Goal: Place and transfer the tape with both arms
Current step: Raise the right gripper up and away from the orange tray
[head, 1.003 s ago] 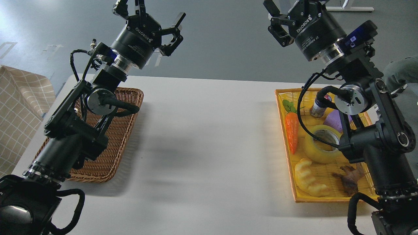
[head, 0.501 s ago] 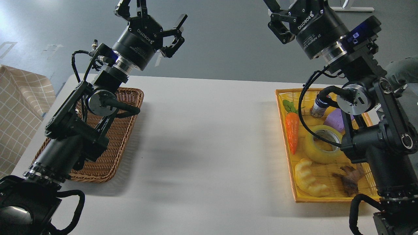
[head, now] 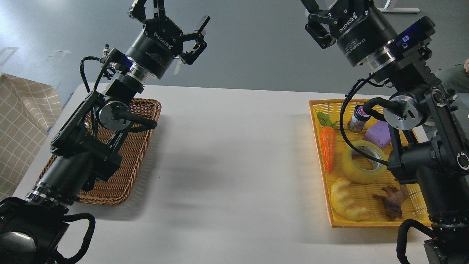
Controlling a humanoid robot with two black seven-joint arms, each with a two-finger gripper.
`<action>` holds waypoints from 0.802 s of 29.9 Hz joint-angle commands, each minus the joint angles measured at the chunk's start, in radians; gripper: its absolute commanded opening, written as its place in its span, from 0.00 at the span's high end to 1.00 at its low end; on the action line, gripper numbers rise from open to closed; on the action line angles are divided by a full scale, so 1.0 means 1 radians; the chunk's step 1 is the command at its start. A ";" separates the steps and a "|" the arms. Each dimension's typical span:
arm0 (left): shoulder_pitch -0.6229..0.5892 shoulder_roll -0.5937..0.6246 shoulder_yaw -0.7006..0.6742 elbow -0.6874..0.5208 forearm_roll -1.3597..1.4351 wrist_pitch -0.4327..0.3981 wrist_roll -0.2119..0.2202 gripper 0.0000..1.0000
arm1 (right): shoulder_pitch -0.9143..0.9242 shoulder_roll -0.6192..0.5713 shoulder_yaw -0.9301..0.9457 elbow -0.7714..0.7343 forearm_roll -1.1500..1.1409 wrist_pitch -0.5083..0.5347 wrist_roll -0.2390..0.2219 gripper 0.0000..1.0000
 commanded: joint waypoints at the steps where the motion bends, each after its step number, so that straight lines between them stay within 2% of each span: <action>1: 0.002 0.002 -0.001 0.000 0.000 0.000 0.000 0.02 | -0.010 -0.034 -0.018 0.004 -0.001 0.001 -0.002 0.00; 18: 0.011 0.015 0.014 -0.031 0.008 0.000 0.000 0.02 | -0.038 -0.048 -0.036 0.007 -0.002 0.003 -0.002 0.00; 24: 0.029 0.032 0.015 -0.061 0.061 0.000 -0.003 0.02 | -0.032 -0.186 -0.084 0.009 -0.073 0.003 0.000 0.00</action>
